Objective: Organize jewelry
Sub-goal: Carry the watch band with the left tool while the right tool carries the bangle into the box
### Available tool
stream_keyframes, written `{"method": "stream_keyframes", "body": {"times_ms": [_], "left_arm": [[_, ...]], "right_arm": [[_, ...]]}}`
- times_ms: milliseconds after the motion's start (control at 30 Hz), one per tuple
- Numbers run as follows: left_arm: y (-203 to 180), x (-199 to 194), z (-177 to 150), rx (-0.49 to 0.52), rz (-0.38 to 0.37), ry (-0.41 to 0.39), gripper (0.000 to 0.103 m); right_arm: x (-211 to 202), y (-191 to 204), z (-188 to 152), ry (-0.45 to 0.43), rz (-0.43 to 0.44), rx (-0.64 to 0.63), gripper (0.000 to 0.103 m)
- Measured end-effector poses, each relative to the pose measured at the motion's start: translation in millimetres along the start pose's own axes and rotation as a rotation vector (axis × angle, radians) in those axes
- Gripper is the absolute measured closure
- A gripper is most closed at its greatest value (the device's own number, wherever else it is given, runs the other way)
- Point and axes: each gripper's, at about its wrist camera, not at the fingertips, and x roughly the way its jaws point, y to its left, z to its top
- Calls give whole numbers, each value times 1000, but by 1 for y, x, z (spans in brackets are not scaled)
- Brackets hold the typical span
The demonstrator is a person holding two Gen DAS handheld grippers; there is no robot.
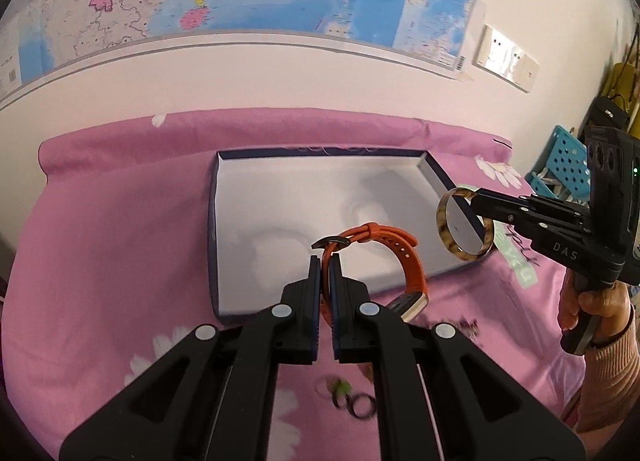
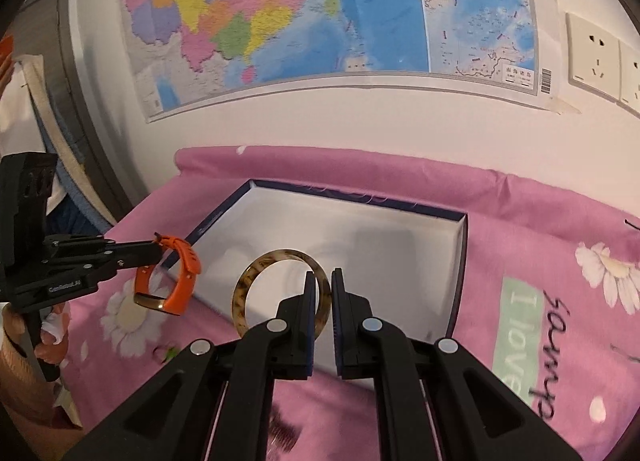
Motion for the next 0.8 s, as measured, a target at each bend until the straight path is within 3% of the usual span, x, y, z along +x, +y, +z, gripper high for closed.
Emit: {"method": "stream_keyframes", "body": {"times_ms": [367, 800], "left_arm": [[9, 48, 42, -13, 2, 17, 98], [11, 118, 69, 12, 56, 114, 98]], "right_arm": [[60, -31, 31, 53, -60, 51, 97], [111, -51, 48, 148, -110, 78, 97]]}}
